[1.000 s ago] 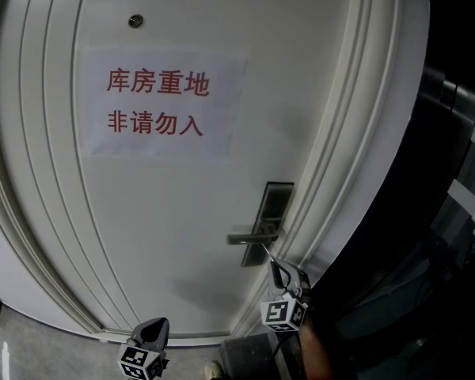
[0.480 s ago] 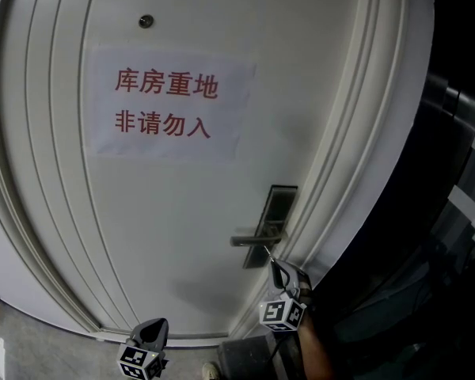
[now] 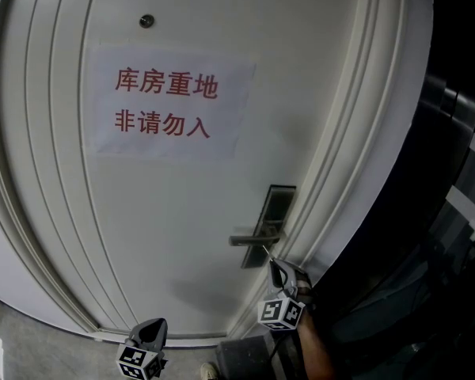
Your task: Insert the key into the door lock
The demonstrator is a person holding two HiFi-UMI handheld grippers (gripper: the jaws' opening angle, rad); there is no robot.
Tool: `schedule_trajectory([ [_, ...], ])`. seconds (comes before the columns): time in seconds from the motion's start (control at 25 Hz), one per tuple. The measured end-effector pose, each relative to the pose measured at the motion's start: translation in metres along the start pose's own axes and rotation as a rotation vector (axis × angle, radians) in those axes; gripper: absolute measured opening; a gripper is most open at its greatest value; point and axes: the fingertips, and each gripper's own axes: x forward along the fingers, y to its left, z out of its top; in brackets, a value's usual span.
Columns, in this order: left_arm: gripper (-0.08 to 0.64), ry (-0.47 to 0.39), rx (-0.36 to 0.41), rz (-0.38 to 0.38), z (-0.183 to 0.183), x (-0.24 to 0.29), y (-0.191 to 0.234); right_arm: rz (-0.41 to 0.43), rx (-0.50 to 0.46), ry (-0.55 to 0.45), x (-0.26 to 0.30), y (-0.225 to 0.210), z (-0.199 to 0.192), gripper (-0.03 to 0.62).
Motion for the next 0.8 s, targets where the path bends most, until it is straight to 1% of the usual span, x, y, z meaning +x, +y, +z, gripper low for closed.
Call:
schedule_trajectory([
  [0.24, 0.003, -0.007, -0.001, 0.006, 0.001, -0.002, 0.001, -0.011, -0.081, 0.013, 0.000, 0.000, 0.003, 0.011],
  [0.8, 0.003, -0.004, -0.003, 0.010, 0.000, -0.007, -0.002, -0.039, -0.330, 0.064, -0.003, 0.001, 0.011, 0.011],
])
